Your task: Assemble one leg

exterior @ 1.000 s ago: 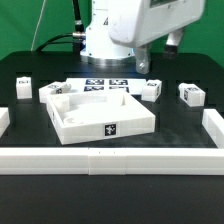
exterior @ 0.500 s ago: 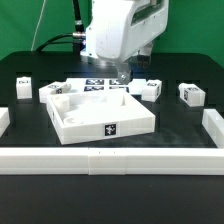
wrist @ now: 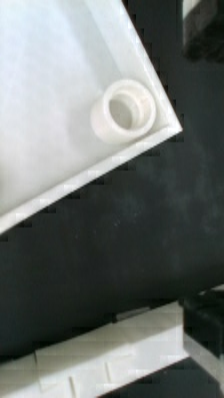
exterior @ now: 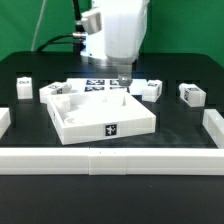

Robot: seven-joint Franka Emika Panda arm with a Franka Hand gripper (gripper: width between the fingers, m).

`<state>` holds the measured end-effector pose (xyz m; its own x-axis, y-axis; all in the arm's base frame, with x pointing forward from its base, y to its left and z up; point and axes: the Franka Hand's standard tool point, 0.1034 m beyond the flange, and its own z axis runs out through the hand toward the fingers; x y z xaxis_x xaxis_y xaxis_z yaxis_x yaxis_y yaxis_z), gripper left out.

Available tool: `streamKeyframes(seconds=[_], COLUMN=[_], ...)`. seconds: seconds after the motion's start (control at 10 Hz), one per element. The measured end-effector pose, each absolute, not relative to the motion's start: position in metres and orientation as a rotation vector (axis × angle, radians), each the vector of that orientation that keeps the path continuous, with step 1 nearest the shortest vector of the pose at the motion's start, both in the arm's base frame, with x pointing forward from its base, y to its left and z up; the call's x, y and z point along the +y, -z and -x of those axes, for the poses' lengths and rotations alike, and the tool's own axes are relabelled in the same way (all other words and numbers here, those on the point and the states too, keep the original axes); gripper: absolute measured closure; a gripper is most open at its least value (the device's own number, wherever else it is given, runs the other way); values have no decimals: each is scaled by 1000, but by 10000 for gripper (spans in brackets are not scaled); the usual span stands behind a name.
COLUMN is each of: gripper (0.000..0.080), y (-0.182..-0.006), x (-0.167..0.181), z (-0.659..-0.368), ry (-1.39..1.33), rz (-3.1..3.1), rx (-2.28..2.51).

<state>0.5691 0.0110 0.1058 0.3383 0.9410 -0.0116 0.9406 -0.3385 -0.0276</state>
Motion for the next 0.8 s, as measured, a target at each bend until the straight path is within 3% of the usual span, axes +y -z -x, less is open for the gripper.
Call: streamKeyframes(seconds=[0.8], gripper=[150], y=[-106], x=[11], z=[-569], ry=[-40], rz=[2557], rx=[-1797])
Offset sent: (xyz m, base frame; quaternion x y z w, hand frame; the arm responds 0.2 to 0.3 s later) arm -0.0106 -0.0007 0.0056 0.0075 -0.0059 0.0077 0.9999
